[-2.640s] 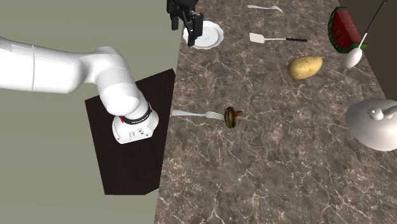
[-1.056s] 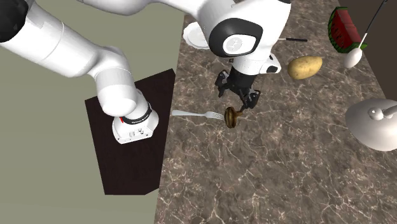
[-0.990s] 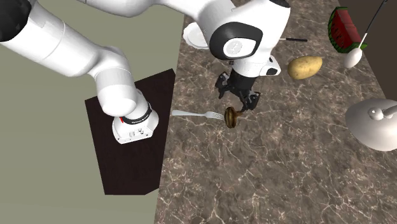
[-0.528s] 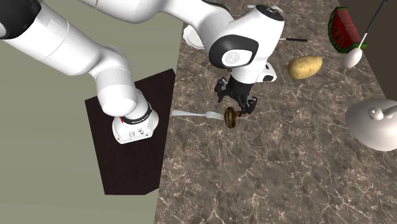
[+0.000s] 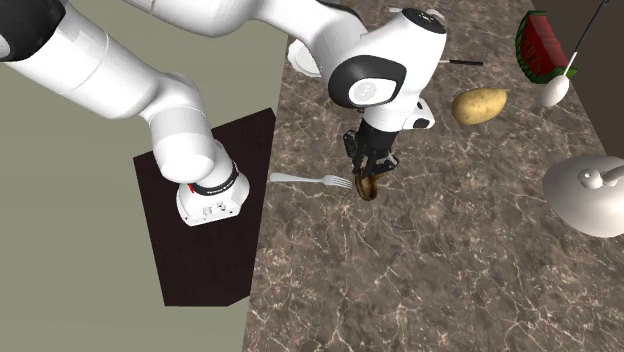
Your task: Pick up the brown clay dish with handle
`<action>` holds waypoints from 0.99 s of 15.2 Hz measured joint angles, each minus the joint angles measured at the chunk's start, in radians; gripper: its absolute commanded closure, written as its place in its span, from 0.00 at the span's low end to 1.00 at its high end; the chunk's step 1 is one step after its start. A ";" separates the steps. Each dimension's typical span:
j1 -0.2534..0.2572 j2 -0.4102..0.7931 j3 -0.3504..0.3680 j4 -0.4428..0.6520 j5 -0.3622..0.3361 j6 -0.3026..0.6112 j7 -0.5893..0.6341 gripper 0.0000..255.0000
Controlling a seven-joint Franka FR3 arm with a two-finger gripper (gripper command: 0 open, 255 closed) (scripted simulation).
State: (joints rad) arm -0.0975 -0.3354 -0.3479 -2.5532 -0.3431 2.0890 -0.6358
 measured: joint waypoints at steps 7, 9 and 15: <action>0.002 -0.034 0.011 0.028 0.006 -0.061 -0.004 1.00; 0.001 -0.048 0.013 0.041 0.006 -0.088 -0.009 1.00; 0.004 -0.077 0.025 0.098 0.016 -0.174 -0.021 1.00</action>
State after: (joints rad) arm -0.0936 -0.4128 -0.3225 -2.4550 -0.3269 1.9152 -0.6572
